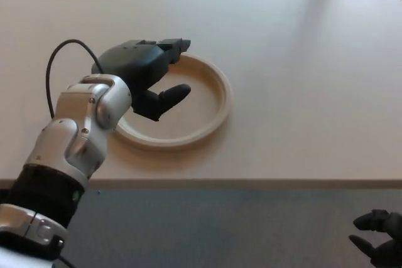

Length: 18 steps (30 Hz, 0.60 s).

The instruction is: A person passes a plate to the robot and the robot grabs it with its left hand and places it at the centre of the table infront of it

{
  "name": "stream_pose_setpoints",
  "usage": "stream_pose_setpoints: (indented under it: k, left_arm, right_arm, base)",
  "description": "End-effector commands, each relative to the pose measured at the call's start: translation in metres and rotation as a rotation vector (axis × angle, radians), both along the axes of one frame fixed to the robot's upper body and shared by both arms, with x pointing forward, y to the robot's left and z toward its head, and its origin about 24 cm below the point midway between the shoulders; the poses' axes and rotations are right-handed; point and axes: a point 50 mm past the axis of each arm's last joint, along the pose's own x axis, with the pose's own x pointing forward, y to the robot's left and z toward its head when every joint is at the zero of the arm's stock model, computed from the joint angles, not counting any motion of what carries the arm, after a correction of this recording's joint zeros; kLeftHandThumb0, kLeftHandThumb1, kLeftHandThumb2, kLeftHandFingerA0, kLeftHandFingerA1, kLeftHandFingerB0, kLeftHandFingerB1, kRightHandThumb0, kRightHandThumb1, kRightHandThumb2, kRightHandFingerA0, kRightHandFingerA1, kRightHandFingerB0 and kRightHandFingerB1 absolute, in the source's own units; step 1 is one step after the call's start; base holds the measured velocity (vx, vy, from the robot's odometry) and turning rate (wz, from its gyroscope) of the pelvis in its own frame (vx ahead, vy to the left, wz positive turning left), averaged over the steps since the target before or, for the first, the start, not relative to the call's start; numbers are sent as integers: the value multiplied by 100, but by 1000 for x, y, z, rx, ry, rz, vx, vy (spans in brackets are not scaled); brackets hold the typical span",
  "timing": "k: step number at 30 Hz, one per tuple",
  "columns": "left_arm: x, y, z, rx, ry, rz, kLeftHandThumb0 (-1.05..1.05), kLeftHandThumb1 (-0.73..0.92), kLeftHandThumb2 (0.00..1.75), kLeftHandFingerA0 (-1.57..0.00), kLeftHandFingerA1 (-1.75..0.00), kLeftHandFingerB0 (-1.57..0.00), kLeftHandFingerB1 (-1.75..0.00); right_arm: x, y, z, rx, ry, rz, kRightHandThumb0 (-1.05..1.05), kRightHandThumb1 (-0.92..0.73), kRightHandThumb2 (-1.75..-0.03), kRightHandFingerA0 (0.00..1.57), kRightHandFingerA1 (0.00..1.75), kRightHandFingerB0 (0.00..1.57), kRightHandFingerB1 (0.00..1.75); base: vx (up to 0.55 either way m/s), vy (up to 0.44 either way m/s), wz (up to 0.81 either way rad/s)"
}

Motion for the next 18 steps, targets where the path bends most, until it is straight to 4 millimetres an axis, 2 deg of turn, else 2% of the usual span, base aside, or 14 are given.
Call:
stream_pose_setpoints:
  k: [1,4,5,6,8,10,11,12,13,14,15,16,18]
  left_arm:
    - [-10,4,22,-146,83,-17,-95,91,131,0,-14,0,-11]
    - [-16,3,27,-159,58,-18,-95,91,131,0,-14,0,-11]
    - [-35,-1,39,-252,-113,-83,-97,91,127,-9,-21,-8,-12]
    - [-49,-2,46,-310,-215,-122,-91,86,122,-7,-28,-6,-17]
    - [-61,-3,50,-348,-284,-157,-90,86,121,-7,-28,-6,-17]
    - [-93,0,65,-427,-426,-222,-90,81,116,-9,-35,-9,-22]
    - [-114,3,71,-474,-462,-257,-79,72,110,-4,-41,-2,-26]
    - [-119,3,72,-484,-469,-265,-79,72,110,-4,-41,-2,-26]
    - [-132,6,76,-483,-515,-288,-83,75,109,-15,-46,0,-27]
    - [-141,8,77,-485,-533,-300,-81,91,68,-18,-30,-7,-25]
    - [-143,8,76,-490,-533,-303,-81,91,68,-18,-30,-7,-25]
    - [-155,12,76,-510,-533,-311,-37,47,107,0,-48,0,-48]
    - [-176,20,76,-563,-528,-326,-37,47,106,0,-48,0,-47]
  right_arm:
    - [8,-7,10,6,-11,-31,-78,-82,-65,31,54,25,41]
    - [8,-7,10,6,-9,-32,-78,-82,-65,31,54,25,41]
    - [6,-8,8,9,0,-36,-78,-82,-65,30,53,24,41]
    - [4,-8,6,9,6,-38,-78,-83,-65,30,53,25,40]
    - [1,-9,4,7,14,-38,-78,-83,-65,29,53,24,40]
    - [-3,-9,0,-4,25,-31,-77,-83,-65,30,53,25,41]
    - [-8,-11,-3,-4,35,-35,-79,-83,-65,30,54,26,42]
    - [-9,-11,-3,-4,38,-37,-79,-83,-65,30,54,26,42]
    - [-12,-11,-6,-4,48,-39,-79,-83,-65,30,54,25,41]
    - [-16,-12,-9,-5,60,-41,-79,-83,-65,29,54,25,41]
    - [-18,-12,-10,-6,67,-42,-79,-83,-65,29,54,25,41]
    - [-23,-13,-14,-13,81,-38,-80,-83,-65,31,53,25,39]
    - [-30,-13,-19,-23,102,-32,-80,-83,-65,31,53,26,40]
  base:
    - [0,0,0]
    - [0,0,0]
    - [0,0,0]
    - [0,0,0]
    - [0,0,0]
    - [0,0,0]
    - [0,0,0]
    - [0,0,0]
    - [0,0,0]
    - [0,0,0]
    - [0,0,0]
    - [0,0,0]
    - [0,0,0]
